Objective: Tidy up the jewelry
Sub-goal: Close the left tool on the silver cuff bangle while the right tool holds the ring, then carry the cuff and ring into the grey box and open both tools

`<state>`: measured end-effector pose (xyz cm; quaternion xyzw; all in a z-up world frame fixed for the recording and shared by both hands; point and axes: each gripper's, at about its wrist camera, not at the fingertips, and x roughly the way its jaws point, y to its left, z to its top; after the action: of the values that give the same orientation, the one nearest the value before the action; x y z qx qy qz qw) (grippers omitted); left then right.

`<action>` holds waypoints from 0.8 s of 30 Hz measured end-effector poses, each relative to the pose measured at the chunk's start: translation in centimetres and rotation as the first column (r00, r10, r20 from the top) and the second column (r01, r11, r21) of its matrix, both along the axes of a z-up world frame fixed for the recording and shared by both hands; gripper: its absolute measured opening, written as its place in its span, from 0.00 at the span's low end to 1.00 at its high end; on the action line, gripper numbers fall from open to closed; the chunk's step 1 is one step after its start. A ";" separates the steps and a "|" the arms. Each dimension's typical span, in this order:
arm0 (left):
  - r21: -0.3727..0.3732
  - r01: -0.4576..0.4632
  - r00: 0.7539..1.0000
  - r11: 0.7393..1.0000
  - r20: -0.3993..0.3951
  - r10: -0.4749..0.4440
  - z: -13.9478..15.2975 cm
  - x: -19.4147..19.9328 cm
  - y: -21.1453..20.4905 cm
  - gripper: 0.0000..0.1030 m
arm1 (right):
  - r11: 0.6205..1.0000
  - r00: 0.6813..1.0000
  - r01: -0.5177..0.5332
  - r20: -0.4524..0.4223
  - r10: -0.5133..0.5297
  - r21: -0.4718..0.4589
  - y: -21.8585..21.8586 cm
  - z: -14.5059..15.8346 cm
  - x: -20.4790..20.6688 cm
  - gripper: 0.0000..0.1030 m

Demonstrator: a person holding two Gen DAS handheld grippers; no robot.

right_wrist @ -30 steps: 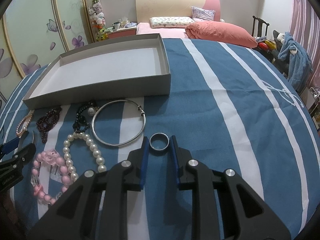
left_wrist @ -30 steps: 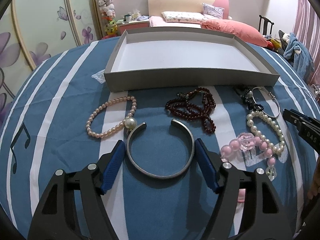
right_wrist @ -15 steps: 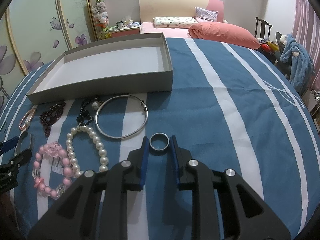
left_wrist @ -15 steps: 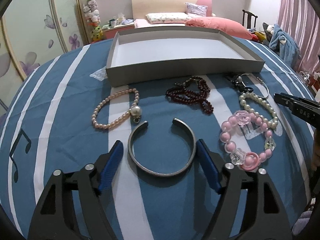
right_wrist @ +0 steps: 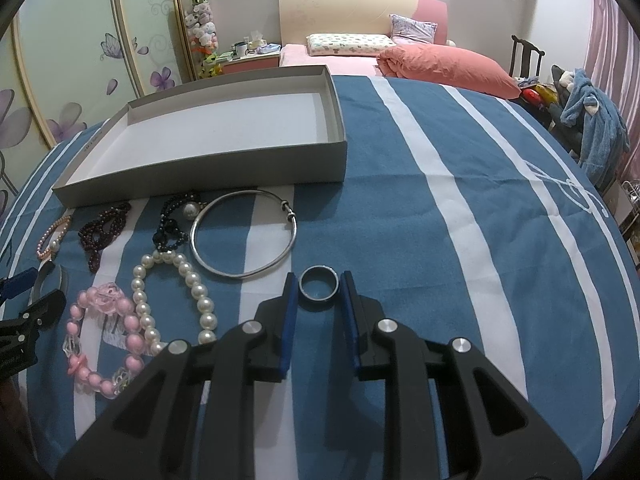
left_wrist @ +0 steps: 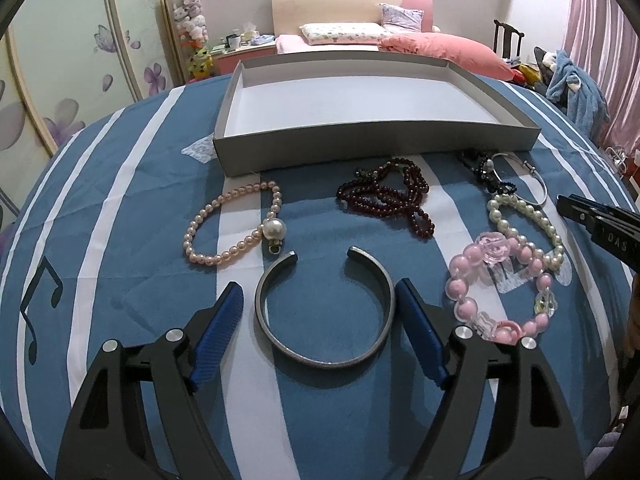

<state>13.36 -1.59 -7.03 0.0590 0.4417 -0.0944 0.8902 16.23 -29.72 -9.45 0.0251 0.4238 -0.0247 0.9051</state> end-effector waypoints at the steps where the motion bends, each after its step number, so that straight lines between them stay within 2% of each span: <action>1: -0.001 0.000 1.000 1.000 0.003 0.000 0.0 0.0 0.0 0.67 | 1.000 1.000 0.000 0.000 0.000 -0.001 0.0 0.0 0.0 0.22; 10: -0.009 -0.017 1.000 1.000 0.019 0.017 0.1 -0.3 0.2 0.66 | 0.999 1.000 0.011 0.017 -0.012 0.032 -0.6 0.0 -1.1 0.20; 20: -0.050 -0.055 0.992 0.997 0.108 0.060 2.0 -1.7 1.0 0.66 | 0.999 0.984 -0.011 0.176 0.002 0.051 0.8 3.3 -3.7 0.20; 24: -0.071 -0.070 0.980 0.995 0.183 0.082 3.5 -2.6 1.3 0.66 | 0.999 0.958 -0.036 0.286 0.024 0.039 2.4 5.4 -5.2 0.20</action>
<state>10.79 -0.33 -3.54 0.0222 0.3555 -0.0688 0.9319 11.00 -27.36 -4.09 0.0415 0.2898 0.0022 0.9562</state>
